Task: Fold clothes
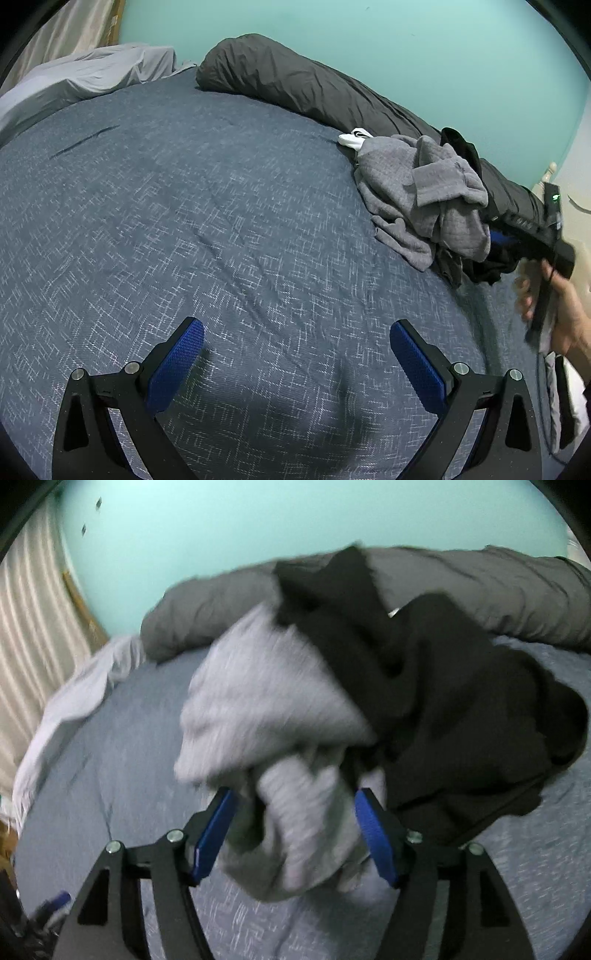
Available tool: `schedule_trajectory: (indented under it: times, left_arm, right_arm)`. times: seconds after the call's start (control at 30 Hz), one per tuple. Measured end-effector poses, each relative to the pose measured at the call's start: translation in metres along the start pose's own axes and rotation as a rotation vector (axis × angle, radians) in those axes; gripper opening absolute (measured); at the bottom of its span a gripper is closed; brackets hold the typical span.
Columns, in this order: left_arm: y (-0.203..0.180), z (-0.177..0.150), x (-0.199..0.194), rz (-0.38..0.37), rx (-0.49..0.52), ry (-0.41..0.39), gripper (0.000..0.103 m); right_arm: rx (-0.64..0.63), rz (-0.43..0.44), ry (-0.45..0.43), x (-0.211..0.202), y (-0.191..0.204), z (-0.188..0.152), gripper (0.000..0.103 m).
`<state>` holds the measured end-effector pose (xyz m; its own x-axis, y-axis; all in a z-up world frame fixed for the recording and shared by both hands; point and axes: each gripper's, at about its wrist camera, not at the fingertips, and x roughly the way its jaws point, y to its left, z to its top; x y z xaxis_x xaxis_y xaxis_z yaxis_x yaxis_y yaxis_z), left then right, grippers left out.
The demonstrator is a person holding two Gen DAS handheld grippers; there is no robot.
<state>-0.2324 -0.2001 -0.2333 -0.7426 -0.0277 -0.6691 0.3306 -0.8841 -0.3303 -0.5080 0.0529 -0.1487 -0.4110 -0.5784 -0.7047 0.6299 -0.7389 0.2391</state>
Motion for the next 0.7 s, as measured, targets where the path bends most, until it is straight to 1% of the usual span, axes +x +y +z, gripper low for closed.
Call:
schedule_trajectory:
  times: [0.07, 0.13, 0.17, 0.2, 0.23, 0.27, 0.3, 0.37, 0.47, 0.53, 0.7]
  left_arm:
    - [-0.001, 0.000, -0.001, 0.001, 0.003, -0.001, 0.103]
    - [-0.001, 0.000, -0.001, 0.001, 0.005, -0.004, 0.103]
    - [-0.001, 0.000, -0.001, 0.002, 0.005, -0.006, 0.103]
    - [-0.001, 0.000, -0.001, 0.003, 0.006, -0.005, 0.103]
    - [-0.001, 0.000, -0.001, 0.004, 0.007, -0.004, 0.103]
    - [-0.001, 0.000, 0.000, 0.004, 0.008, -0.003, 0.103]
    - [-0.001, 0.000, 0.000, 0.004, 0.008, -0.001, 0.103]
    - [-0.002, 0.000, 0.000, 0.004, 0.010, -0.003, 0.103]
    - [-0.004, 0.002, -0.006, 0.002, 0.016, -0.015, 0.103]
    - [-0.007, 0.004, -0.014, -0.003, 0.020, -0.032, 0.103]
    - [-0.011, 0.009, -0.044, -0.023, 0.006, -0.072, 0.103]
  right_arm:
    - [-0.017, -0.031, 0.035, 0.014, 0.007, -0.008, 0.072]
    - [-0.032, -0.052, 0.039, 0.021, 0.014, -0.012, 0.070]
    - [-0.036, -0.056, 0.032, 0.021, 0.015, -0.012, 0.052]
    - [-0.039, -0.061, 0.026, 0.022, 0.017, -0.011, 0.039]
    - [-0.038, -0.065, 0.022, 0.022, 0.018, -0.011, 0.020]
    - [-0.028, -0.068, 0.025, 0.022, 0.018, -0.010, 0.008]
    - [-0.018, -0.067, 0.026, 0.022, 0.018, -0.009, 0.006]
    - [-0.012, -0.035, 0.017, 0.015, 0.022, -0.008, 0.005]
    - [-0.003, 0.053, -0.027, -0.009, 0.030, -0.001, 0.004]
    - [0.004, 0.101, -0.073, -0.033, 0.036, 0.009, 0.004]
    - [0.017, 0.189, -0.189, -0.111, 0.057, 0.044, 0.004]
